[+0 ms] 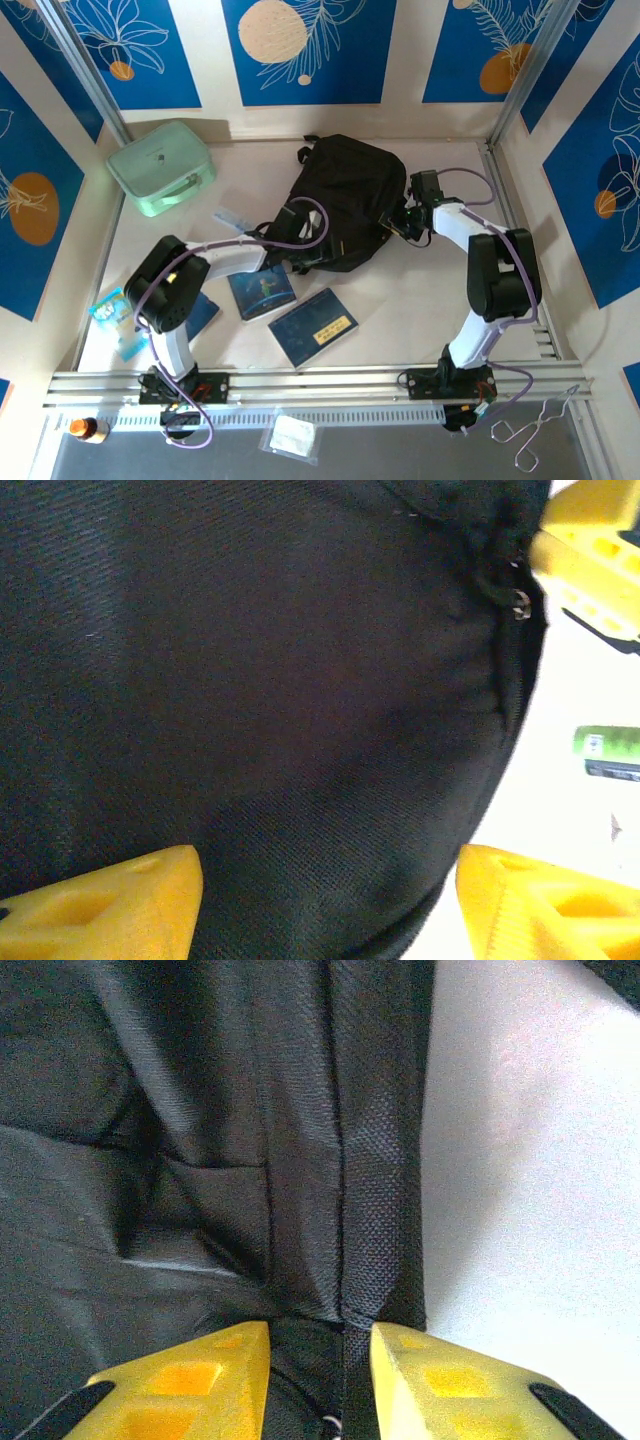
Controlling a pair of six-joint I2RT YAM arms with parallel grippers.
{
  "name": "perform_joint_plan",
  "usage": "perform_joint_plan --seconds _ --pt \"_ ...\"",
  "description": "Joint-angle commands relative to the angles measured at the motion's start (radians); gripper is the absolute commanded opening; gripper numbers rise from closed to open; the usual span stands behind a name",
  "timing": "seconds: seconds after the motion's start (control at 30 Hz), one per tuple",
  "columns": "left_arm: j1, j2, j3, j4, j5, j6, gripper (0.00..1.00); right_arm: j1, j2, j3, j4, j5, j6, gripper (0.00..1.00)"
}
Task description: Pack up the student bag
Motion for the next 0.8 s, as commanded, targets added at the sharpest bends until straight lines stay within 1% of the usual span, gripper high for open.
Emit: perform_joint_plan --seconds 0.0,0.1,0.2,0.33,0.47,0.53,0.63,0.77 --pt "-0.008 -0.034 -0.101 -0.140 -0.093 -0.005 0.69 0.013 0.044 -0.045 0.070 -0.091 0.046 0.33" --pt "-0.008 -0.071 -0.126 -0.158 -0.119 0.027 0.71 0.051 0.076 -0.042 0.082 -0.095 0.059 0.31" --pt "-0.007 -0.109 -0.096 -0.185 -0.138 0.084 0.72 0.079 0.091 -0.048 0.106 -0.094 0.072 0.31" --pt "-0.007 -0.132 -0.007 -0.233 -0.133 0.157 0.73 0.071 0.068 -0.065 0.142 -0.101 0.092 0.31" --pt "-0.008 -0.116 0.089 -0.237 -0.088 0.190 0.73 0.056 0.068 -0.072 0.146 -0.121 0.097 0.30" --pt "-0.007 -0.088 0.131 -0.227 -0.071 0.174 0.70 0.051 0.075 -0.080 0.155 -0.134 0.106 0.30" --pt "-0.008 -0.025 0.188 -0.202 -0.045 0.129 0.61 0.047 0.078 -0.092 0.168 -0.139 0.119 0.28" --pt "-0.009 0.068 0.267 -0.157 0.011 0.084 0.53 0.043 0.076 -0.099 0.177 -0.149 0.135 0.26"
